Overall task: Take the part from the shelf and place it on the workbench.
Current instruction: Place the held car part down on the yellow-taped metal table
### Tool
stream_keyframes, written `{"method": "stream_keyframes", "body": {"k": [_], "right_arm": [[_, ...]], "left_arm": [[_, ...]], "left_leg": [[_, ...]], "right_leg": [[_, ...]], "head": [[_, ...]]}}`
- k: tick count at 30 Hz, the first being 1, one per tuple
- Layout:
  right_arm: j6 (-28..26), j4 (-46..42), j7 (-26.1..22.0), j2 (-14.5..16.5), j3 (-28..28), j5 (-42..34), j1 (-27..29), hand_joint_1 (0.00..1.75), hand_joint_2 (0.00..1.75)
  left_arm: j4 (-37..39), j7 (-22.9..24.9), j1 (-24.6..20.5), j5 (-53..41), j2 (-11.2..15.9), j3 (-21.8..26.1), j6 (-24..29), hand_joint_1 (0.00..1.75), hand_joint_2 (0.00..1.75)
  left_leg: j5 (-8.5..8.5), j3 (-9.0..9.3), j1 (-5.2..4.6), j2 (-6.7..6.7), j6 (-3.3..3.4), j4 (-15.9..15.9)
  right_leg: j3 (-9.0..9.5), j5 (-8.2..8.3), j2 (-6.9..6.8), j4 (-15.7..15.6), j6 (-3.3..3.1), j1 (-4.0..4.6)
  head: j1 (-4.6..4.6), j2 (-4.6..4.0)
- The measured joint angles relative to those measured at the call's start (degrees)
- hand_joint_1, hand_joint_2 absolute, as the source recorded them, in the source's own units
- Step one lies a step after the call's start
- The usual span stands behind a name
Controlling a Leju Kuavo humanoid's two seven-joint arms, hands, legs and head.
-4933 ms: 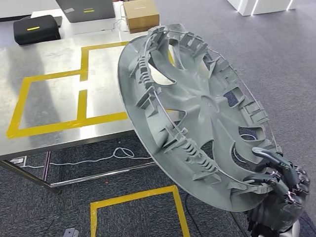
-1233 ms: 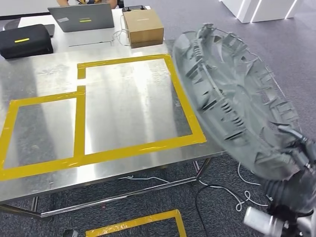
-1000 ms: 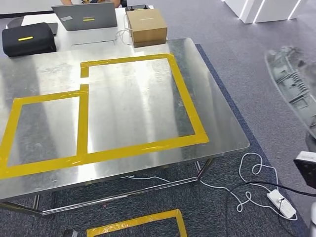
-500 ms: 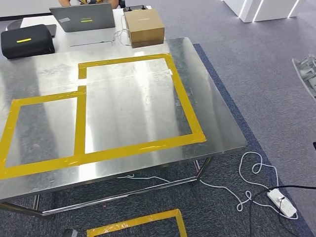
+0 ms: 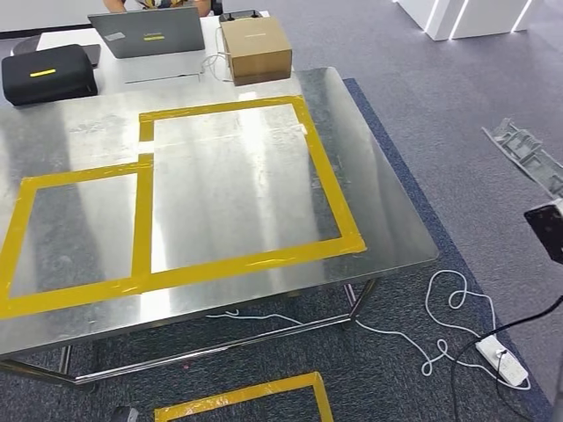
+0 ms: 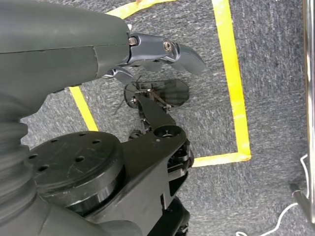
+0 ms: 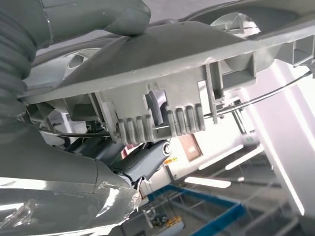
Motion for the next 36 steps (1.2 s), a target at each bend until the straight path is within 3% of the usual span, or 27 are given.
{"method": "stream_keyframes", "body": {"k": [8,13,18,23,36], "right_arm": [[-0.2,7.1,2.9,-0.8,7.8,2.5,-6.3,1.75,1.75],[0.9,11.8,6.5,-0.3,14.0,8.6,-12.0,1.75,1.75],[1.0,12.9,7.4,-0.1,15.3,9.5,-13.3,1.75,1.75],[1.3,21.6,10.8,2.5,24.5,13.3,-21.5,1.75,1.75],[3.5,28.1,9.0,7.2,30.3,13.3,-25.9,1.75,1.75]], "left_arm": [[0.0,0.0,-0.1,-0.5,0.0,0.0,-0.1,0.00,1.75],[0.0,0.3,-0.5,-0.7,0.1,0.0,-0.1,0.00,1.75],[0.0,0.3,-0.5,-0.6,0.1,0.0,-0.1,0.00,1.75],[0.0,1.5,-0.7,0.3,0.3,0.5,-0.3,0.00,1.75],[0.0,1.2,-0.7,-0.3,0.5,1.1,-0.7,0.00,1.75]], "left_leg": [[0.13,-0.10,0.01,-0.18,-0.05,0.0],[0.18,-0.20,0.00,-0.04,-0.13,-0.1],[0.22,-0.21,0.00,-0.03,-0.19,-0.1],[0.35,-0.25,0.02,-0.16,-0.19,-0.1],[0.37,-0.32,0.02,-0.15,-0.21,-0.1]], "right_leg": [[-0.05,0.01,-0.22,0.2,-0.03,0.02],[-0.30,0.08,0.02,0.2,-0.13,0.01],[-0.31,0.09,0.02,0.2,-0.14,0.01],[-0.38,0.11,-0.22,0.4,-0.19,0.02],[-0.48,0.11,-0.18,0.4,-0.20,0.02]], "head": [[0.01,0.00],[-0.01,0.00],[0.00,0.00],[-0.02,0.00],[-0.01,0.00]]}}
